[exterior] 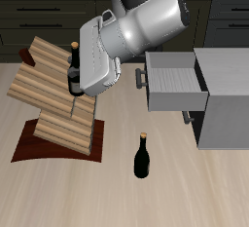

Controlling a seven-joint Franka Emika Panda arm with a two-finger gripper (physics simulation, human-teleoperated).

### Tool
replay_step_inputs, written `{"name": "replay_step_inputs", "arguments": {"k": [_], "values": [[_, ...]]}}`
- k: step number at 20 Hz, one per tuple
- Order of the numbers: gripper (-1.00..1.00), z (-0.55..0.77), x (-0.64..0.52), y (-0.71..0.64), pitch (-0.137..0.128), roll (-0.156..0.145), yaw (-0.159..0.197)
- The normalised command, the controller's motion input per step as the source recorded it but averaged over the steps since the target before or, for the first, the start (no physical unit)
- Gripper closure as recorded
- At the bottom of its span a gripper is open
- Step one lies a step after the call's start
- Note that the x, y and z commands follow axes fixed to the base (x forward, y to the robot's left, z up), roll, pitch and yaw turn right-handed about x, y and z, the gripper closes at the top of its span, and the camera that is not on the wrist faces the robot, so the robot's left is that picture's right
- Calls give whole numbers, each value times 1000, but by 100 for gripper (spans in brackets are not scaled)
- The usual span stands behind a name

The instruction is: Place the wine bottle from the drawer onto the top layer of the wine rack and close the drawer

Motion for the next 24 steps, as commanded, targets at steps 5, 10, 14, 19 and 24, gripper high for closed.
{"name": "replay_step_inputs", "arguments": {"k": [5, 10, 14, 19, 24], "values": [[100, -300, 338, -140, 96, -28, -21], [100, -124, 92, -92, 27, -37, 29], [100, -165, 87, -131, 51, -17, -32], [100, -44, -53, -211, 4, -36, -37], [100, -118, -81, -377, 28, -59, -85]]}}
